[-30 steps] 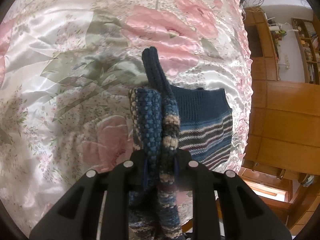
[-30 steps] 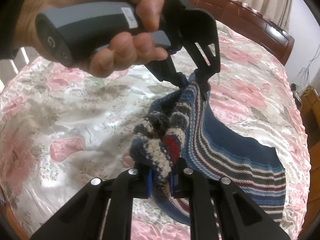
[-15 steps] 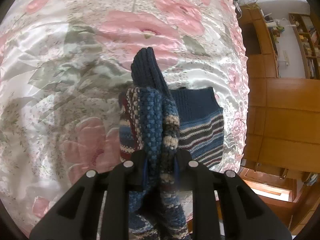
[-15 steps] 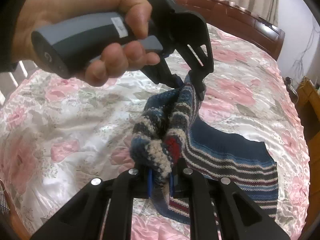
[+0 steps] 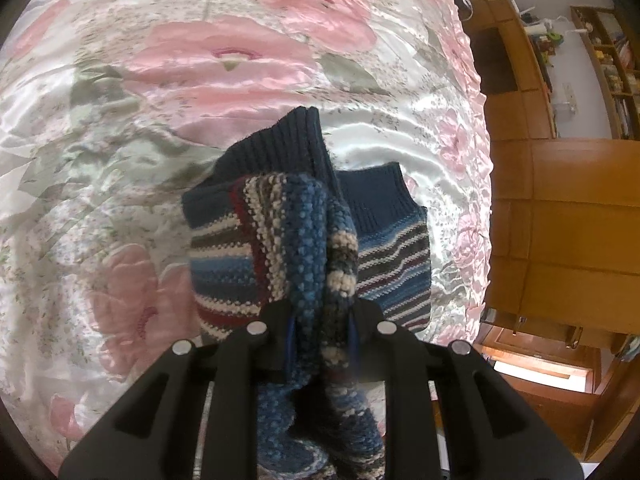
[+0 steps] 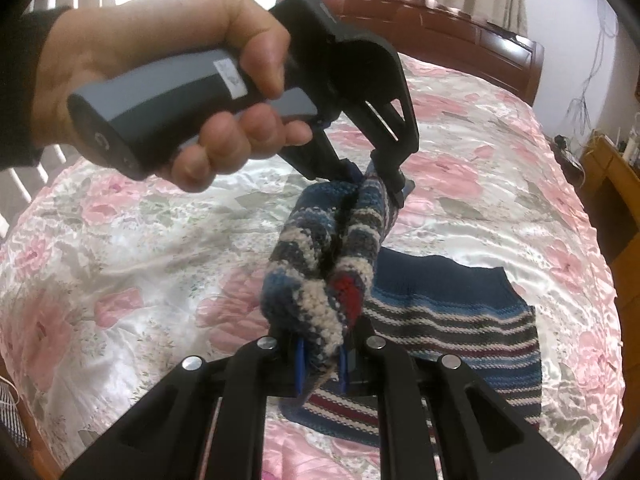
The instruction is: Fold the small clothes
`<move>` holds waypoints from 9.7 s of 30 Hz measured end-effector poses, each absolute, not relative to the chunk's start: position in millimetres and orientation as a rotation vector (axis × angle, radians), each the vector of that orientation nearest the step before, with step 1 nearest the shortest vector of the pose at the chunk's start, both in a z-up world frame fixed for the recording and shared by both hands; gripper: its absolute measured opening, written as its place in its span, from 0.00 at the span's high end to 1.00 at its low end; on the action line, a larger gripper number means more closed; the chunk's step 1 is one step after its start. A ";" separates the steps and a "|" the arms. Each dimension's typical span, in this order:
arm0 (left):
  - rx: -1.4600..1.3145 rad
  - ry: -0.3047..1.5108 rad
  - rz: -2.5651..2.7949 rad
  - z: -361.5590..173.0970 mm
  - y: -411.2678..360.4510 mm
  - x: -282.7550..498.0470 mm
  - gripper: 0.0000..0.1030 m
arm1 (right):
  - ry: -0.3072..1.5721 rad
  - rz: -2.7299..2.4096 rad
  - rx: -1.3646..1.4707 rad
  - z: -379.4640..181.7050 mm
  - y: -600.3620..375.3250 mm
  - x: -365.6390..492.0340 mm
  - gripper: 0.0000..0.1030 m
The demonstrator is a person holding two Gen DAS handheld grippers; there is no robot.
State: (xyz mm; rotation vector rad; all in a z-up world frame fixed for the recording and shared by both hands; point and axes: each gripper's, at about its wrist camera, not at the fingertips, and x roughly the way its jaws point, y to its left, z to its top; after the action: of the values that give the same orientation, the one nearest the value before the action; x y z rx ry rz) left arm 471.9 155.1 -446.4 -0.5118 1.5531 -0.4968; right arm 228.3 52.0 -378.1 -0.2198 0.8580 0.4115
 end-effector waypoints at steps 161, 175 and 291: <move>-1.196 1.314 -0.828 -547.3 43.0 302.3 0.14 | 1.307 0.457 0.556 -503.8 -279.0 482.5 0.91; -1.212 1.226 -0.850 -513.3 66.1 327.0 0.13 | 1.308 0.480 0.764 -512.3 -324.8 422.9 0.53; -0.625 1.408 -0.666 -536.8 100.6 394.1 0.05 | 1.580 0.591 0.686 -571.2 -269.5 415.0 0.03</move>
State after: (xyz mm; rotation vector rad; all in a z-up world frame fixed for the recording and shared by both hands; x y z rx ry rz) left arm 394.1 100.6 -536.8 -0.6248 1.4082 -0.6659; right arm 415.0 -269.5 -571.2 0.6860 1.5802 0.5909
